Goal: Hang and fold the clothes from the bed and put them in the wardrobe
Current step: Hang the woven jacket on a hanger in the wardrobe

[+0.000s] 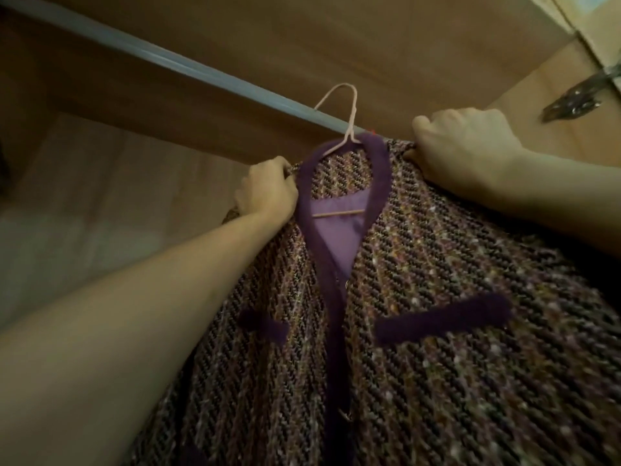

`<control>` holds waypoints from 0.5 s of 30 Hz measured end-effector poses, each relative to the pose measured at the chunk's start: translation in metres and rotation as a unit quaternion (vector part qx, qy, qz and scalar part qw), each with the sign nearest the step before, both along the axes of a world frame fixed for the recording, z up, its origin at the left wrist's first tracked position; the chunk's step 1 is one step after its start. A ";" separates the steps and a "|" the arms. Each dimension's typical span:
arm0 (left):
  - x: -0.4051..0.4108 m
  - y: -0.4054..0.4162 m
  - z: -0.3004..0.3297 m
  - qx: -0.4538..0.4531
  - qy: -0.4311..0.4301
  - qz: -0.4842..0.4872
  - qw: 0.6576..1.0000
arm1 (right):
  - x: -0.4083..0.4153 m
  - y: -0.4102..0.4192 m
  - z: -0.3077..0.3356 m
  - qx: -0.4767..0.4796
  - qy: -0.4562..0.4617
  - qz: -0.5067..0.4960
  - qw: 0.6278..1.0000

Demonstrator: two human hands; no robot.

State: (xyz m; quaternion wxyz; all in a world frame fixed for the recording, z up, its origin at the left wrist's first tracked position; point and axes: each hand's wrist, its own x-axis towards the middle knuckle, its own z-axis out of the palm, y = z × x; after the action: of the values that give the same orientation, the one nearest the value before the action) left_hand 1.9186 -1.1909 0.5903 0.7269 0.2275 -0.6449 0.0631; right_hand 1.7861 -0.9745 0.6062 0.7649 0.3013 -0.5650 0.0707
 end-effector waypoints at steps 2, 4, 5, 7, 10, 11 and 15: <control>-0.006 -0.004 0.001 -0.042 -0.004 -0.040 0.998 | 0.003 -0.004 0.011 -0.005 0.002 -0.016 1.000; -0.012 -0.008 -0.002 -0.063 -0.028 -0.101 0.992 | 0.004 -0.008 0.016 -0.007 0.002 -0.036 0.999; -0.016 -0.011 -0.005 -0.061 -0.047 -0.127 0.989 | 0.005 -0.010 0.016 -0.008 0.003 -0.047 0.999; -0.024 -0.019 -0.010 -0.052 -0.100 -0.144 0.983 | 0.004 -0.013 0.018 -0.011 -0.002 -0.066 0.998; -0.030 -0.029 -0.017 -0.046 -0.183 -0.139 0.972 | 0.004 -0.015 0.019 -0.014 -0.012 -0.089 0.996; -0.031 -0.030 -0.018 -0.042 -0.203 -0.146 0.967 | 0.004 -0.015 0.019 -0.014 -0.016 -0.096 0.995; -0.035 -0.033 -0.016 -0.045 -0.232 -0.160 0.958 | 0.010 -0.020 0.019 -0.015 -0.028 -0.110 0.993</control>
State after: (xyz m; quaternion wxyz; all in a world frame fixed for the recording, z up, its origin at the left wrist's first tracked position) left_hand 1.8834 -1.2239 0.5739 0.5673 0.0675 -0.8203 0.0260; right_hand 1.7960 -0.9941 0.6252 0.7563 0.2243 -0.6146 0.0030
